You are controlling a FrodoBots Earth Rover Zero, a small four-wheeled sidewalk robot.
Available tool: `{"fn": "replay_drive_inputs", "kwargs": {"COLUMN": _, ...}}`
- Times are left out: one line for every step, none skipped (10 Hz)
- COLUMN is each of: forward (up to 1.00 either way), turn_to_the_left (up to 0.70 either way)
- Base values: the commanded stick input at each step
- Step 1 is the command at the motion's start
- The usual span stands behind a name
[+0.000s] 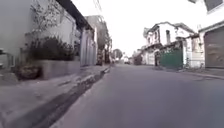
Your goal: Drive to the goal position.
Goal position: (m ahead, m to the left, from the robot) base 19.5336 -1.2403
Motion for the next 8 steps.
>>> {"fn": "replay_drive_inputs", "kwargs": {"forward": 1.00, "turn_to_the_left": 0.00}}
{"fn": "replay_drive_inputs", "kwargs": {"forward": 1.00, "turn_to_the_left": 0.00}}
{"fn": "replay_drive_inputs", "kwargs": {"forward": 1.00, "turn_to_the_left": 0.00}}
{"fn": "replay_drive_inputs", "kwargs": {"forward": 1.00, "turn_to_the_left": -0.20}}
{"fn": "replay_drive_inputs", "kwargs": {"forward": 1.00, "turn_to_the_left": -0.33}}
{"fn": "replay_drive_inputs", "kwargs": {"forward": 1.00, "turn_to_the_left": -0.38}}
{"fn": "replay_drive_inputs", "kwargs": {"forward": 1.00, "turn_to_the_left": -0.40}}
{"fn": "replay_drive_inputs", "kwargs": {"forward": 1.00, "turn_to_the_left": -0.31}}
